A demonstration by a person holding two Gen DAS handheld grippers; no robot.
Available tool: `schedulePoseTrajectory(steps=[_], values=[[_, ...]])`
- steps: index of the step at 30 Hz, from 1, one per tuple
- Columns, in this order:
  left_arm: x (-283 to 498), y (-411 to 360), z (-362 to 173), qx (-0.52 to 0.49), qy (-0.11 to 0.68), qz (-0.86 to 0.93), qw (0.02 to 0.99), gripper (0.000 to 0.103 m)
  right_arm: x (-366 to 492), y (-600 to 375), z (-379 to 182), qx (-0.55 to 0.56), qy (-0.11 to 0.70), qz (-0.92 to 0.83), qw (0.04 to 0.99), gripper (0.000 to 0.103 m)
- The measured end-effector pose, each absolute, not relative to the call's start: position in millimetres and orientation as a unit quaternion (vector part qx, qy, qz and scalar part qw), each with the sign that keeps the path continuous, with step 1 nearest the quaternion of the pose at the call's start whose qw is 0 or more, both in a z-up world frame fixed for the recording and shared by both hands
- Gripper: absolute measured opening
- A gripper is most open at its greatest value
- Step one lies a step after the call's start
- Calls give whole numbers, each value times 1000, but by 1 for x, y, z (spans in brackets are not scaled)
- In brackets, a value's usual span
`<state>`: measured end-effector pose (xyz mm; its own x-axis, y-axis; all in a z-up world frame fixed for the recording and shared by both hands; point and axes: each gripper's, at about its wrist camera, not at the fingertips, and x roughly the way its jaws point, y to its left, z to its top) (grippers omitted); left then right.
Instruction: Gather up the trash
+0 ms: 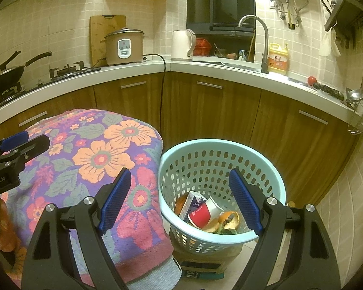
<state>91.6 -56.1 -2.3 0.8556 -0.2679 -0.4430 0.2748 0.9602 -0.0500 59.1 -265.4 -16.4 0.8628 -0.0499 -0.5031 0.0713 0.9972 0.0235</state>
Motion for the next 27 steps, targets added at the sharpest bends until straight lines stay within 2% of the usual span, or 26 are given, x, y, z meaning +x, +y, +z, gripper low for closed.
schedulePoseTrajectory(steps=[27], values=[[90,-58,-2,15,225,-136,965,91,65,-279,-15,45,270,-56,960,79]])
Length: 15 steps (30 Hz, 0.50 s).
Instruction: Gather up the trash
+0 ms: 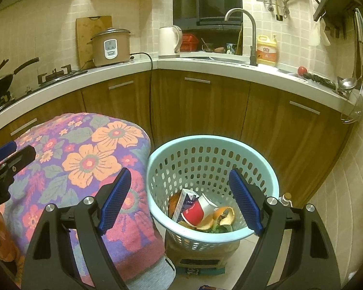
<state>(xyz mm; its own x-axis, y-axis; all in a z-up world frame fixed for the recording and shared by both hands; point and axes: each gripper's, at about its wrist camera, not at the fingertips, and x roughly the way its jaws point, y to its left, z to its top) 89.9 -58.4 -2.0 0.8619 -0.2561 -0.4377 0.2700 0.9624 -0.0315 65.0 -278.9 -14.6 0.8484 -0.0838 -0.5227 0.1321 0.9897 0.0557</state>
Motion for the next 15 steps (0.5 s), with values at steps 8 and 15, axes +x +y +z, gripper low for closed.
schedulePoseTrajectory(steps=[8,15], values=[[89,-59,-2,16,224,-137,965,91,58,-283,-6,50,258,-64,963,79],[89,-60,-4,16,224,-140,964,91,60,-283,-6,53,262,-62,962,79]])
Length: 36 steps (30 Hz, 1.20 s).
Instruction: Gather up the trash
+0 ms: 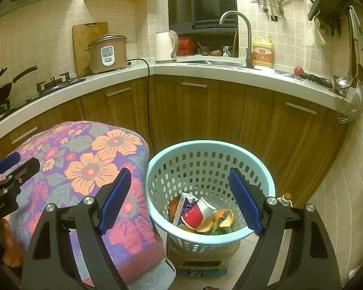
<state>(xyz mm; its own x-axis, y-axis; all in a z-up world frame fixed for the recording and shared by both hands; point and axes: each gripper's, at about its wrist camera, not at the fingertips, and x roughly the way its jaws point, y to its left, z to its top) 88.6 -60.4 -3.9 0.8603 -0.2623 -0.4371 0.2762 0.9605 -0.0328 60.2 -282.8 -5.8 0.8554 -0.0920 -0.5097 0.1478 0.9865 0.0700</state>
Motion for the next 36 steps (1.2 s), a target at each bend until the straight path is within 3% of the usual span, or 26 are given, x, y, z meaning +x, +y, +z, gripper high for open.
schedulePoseTrajectory(steps=[36], values=[[86,-61,-3,19,223,-141,964,91,61,-280,-11,51,266,-63,960,79]])
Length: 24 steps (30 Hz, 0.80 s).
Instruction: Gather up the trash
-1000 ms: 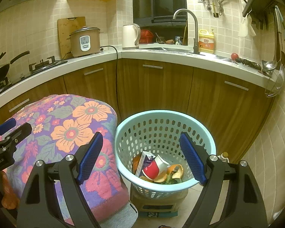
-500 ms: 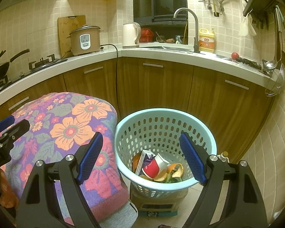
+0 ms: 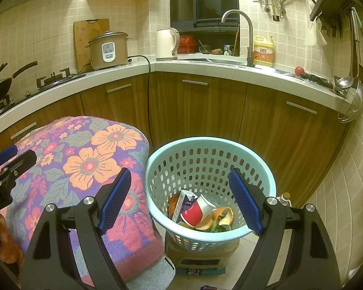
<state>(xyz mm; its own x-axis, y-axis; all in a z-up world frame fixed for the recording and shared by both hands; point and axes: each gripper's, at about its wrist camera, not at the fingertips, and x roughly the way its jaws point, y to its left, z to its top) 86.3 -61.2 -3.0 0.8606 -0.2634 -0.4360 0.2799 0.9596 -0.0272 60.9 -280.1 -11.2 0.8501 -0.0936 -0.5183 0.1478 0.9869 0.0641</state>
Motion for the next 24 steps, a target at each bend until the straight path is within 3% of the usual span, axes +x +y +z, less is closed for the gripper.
schedulePoseTrajectory(steps=[24], values=[[90,-56,-1,3,239,-142,961,91,60,-281,-14,50,265,-62,961,79]])
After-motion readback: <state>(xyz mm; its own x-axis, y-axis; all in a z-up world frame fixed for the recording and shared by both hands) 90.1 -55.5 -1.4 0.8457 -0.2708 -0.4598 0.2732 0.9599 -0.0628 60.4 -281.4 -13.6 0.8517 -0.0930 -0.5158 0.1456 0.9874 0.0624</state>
